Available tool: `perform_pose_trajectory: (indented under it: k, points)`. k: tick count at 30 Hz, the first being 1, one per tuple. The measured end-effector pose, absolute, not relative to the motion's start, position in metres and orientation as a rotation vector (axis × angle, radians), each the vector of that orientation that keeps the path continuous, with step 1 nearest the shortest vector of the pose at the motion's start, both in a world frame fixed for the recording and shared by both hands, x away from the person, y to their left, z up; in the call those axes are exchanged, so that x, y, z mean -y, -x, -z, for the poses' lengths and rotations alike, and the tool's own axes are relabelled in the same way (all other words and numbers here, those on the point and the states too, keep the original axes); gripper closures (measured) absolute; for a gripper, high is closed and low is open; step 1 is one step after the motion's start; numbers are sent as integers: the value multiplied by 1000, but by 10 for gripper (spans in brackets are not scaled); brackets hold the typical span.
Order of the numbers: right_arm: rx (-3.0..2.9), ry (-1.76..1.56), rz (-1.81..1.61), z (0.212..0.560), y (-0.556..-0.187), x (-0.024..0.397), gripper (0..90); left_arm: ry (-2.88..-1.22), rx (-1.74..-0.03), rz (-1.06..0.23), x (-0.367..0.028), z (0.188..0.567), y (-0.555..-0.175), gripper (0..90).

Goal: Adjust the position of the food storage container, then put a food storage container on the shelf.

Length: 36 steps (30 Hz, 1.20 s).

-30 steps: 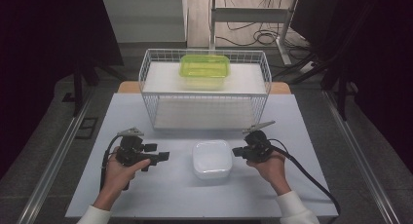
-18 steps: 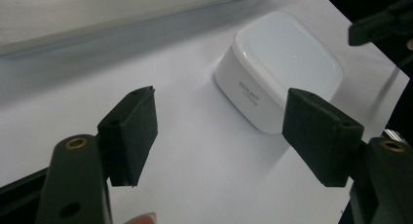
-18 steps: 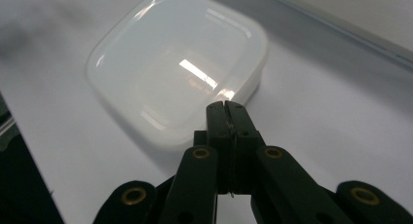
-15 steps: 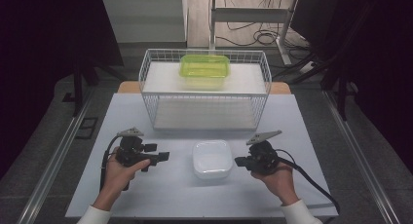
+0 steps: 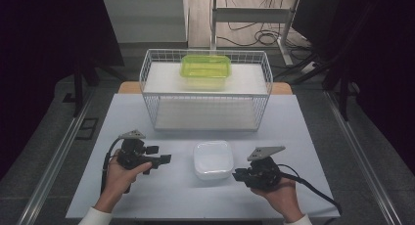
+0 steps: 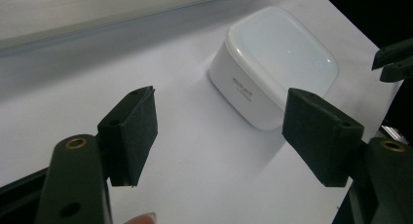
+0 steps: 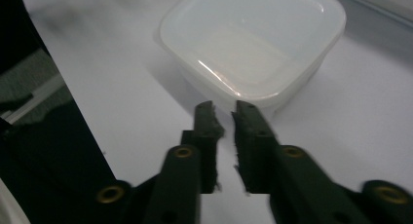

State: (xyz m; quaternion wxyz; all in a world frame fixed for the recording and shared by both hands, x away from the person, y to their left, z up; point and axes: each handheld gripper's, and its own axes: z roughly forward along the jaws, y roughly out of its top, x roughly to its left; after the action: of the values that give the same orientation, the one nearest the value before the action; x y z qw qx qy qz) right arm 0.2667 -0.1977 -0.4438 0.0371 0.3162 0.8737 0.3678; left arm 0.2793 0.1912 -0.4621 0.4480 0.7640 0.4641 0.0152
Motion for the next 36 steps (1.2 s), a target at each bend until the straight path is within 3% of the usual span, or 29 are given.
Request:
perform_pose_trajectory:
  k: [3, 16, 36]
  points:
    - [-2642, -1050, -1200, 445, -267, 205, 584, -1886, -1140, -26, -189, 462, -276, 283]
    - [-2518, -1241, -1360, 450, -280, 216, 403, -1843, -1131, 21, -174, 464, -270, 273]
    - [-2481, -1383, -1406, 455, -310, 216, 349, -1809, -1177, 85, -152, 475, -280, 256]
